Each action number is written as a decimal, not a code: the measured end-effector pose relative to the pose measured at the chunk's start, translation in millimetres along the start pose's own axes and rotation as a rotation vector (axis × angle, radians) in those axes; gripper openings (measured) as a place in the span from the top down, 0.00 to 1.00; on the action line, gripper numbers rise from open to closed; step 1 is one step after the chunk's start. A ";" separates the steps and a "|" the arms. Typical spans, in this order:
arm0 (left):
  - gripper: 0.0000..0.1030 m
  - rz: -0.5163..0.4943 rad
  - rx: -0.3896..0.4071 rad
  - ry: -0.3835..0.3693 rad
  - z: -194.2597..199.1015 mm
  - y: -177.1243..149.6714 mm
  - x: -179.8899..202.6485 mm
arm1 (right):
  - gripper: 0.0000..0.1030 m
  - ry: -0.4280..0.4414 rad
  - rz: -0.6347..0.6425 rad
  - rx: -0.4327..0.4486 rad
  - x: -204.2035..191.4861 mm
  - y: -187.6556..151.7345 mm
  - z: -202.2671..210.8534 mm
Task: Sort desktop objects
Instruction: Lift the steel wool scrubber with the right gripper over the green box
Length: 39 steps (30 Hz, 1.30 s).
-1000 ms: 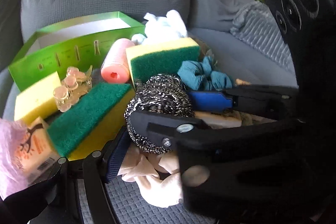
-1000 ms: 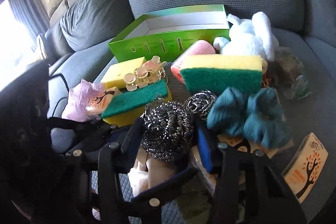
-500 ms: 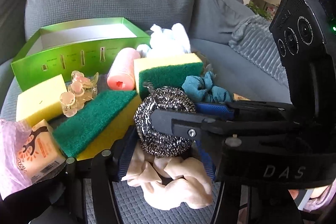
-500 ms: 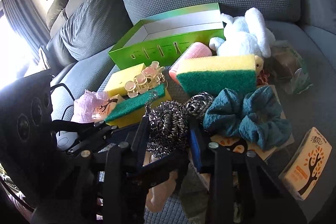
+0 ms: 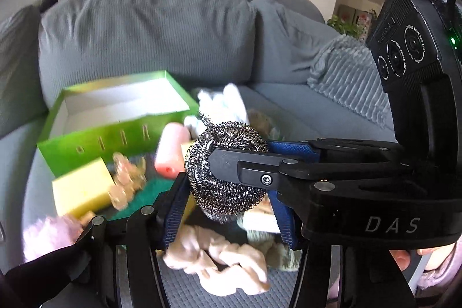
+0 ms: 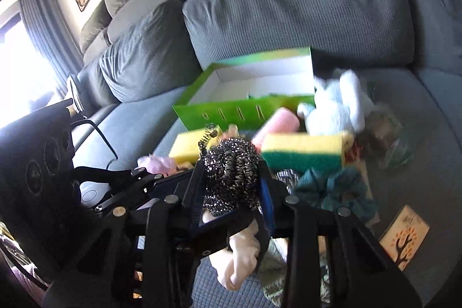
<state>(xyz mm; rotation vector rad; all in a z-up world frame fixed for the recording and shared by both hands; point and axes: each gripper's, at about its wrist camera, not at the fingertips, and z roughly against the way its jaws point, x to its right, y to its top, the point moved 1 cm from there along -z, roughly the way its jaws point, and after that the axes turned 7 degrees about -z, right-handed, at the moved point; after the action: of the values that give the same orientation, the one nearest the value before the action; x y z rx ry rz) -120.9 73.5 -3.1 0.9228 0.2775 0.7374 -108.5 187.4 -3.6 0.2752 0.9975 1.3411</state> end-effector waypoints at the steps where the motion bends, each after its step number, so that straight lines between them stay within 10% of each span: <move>1: 0.46 -0.004 0.009 0.012 2.6 5.1 -1.6 | 0.68 0.007 0.007 0.012 -2.8 4.6 1.8; 19: 0.45 -0.042 0.129 0.148 -3.3 90.4 -60.9 | 0.68 0.042 0.154 0.189 -33.4 105.0 -21.3; 39: 0.45 0.042 0.008 0.118 -100.5 99.2 -133.5 | 0.66 -0.003 0.096 0.105 16.4 151.8 -125.9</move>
<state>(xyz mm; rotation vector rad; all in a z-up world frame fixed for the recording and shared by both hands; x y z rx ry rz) -314.8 83.0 5.7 0.8960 0.3660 0.8321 -304.7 196.9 20.0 0.4090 1.0656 1.3764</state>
